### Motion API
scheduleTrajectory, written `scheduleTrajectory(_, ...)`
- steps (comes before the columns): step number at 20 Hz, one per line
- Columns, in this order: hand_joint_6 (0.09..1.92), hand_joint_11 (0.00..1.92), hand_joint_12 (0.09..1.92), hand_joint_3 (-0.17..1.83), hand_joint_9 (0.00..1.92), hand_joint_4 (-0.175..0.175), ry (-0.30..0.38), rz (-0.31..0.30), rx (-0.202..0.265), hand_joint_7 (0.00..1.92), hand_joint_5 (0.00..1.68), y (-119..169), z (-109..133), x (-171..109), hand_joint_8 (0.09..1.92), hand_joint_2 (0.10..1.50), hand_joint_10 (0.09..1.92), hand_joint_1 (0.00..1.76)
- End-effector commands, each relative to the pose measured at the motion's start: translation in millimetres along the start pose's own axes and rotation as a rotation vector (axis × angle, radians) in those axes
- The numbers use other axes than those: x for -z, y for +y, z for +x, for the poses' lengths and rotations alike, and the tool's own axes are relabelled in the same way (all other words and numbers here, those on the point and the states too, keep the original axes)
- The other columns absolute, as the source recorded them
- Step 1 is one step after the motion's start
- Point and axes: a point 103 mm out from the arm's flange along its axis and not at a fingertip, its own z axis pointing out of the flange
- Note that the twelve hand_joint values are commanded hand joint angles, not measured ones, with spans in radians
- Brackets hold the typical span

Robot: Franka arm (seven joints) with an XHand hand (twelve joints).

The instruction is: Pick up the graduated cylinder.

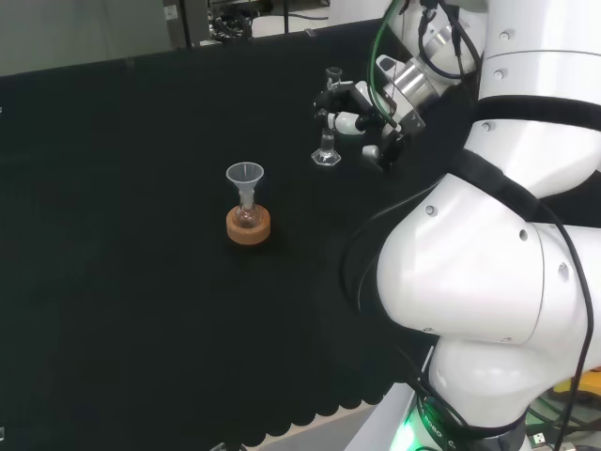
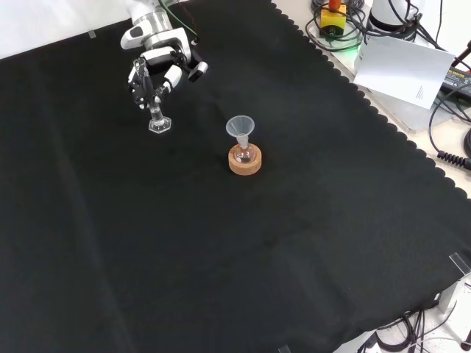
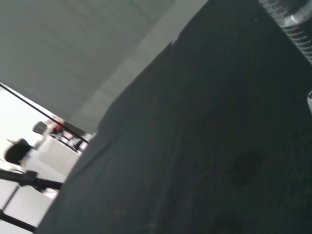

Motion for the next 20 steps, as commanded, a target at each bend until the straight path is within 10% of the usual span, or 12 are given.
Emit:
scheduleTrajectory(1, 1.05, 1.1, 0.83, -0.01, 1.26, -0.115, -0.202, 0.054, -0.004, 0.98, 0.97, -6, 13, 18, 1.0, 1.12, 0.27, 1.25)
scheduleTrajectory(3, 1.0, 1.12, 0.81, -0.01, 1.29, -0.024, -0.234, 0.07, -0.002, 1.02, 1.03, -9, 17, 23, 0.9, 1.1, 0.24, 1.24)
scheduleTrajectory(7, 0.94, 1.15, 0.78, -0.01, 1.35, 0.028, -0.271, 0.089, -0.017, 1.1, 1.06, -22, 26, 35, 0.79, 1.08, 0.18, 1.24)
scheduleTrajectory(11, 0.88, 1.19, 0.75, 0.0, 1.39, -0.092, -0.307, 0.117, -0.024, 1.12, 1.1, -37, 39, 45, 0.77, 1.02, 0.26, 1.38)
scheduleTrajectory(20, 0.87, 1.2, 0.74, 0.0, 1.38, -0.104, -0.402, 0.168, -0.02, 1.14, 1.11, -81, 80, 65, 0.75, 1.01, 0.29, 1.4)
